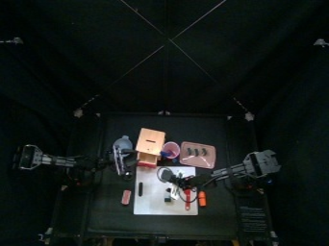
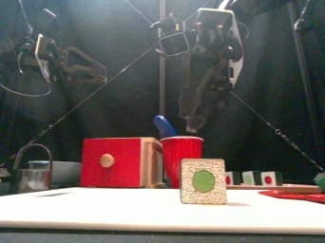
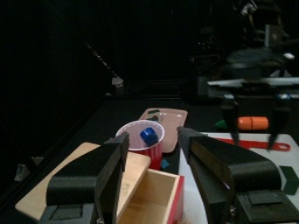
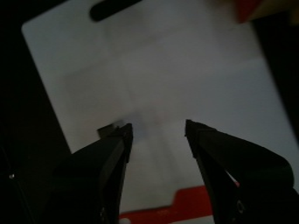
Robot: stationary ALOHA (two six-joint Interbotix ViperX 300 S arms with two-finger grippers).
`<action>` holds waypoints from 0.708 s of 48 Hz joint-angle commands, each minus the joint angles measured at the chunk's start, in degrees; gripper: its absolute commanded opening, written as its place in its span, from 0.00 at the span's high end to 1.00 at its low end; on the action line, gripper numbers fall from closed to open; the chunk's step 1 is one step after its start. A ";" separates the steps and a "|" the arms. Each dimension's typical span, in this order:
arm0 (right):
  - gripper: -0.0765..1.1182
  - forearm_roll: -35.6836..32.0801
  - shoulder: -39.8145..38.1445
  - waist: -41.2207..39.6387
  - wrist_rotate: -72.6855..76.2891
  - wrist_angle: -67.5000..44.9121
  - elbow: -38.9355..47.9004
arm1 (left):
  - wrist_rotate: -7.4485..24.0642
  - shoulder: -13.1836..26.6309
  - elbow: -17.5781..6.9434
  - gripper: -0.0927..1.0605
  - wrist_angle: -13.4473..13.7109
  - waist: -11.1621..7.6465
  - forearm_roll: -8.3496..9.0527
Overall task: Place sushi on board then cut the sushi with the knife then place the pieces on the plate
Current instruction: Place the 4 sushi pieces on the plate
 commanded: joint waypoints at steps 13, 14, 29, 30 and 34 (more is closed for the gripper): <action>0.22 17.05 4.13 1.05 -15.47 -0.26 -5.45 | 0.00 0.00 -1.23 0.18 -0.26 -0.26 -1.76; 0.22 17.23 4.22 0.97 -15.73 -0.26 -5.45 | 0.00 0.00 -1.23 0.18 -0.35 -0.35 -1.76; 0.22 14.85 6.42 0.79 -15.91 1.05 -5.36 | 0.00 0.00 -0.97 0.18 -0.26 -0.35 -2.29; 0.22 14.68 6.68 0.79 -15.91 1.05 -5.45 | 0.00 0.00 -1.05 0.18 -0.26 -0.35 -2.29; 0.22 14.50 7.56 0.79 -15.91 1.32 -5.62 | 0.09 0.00 -0.97 0.18 -0.35 -0.26 -2.29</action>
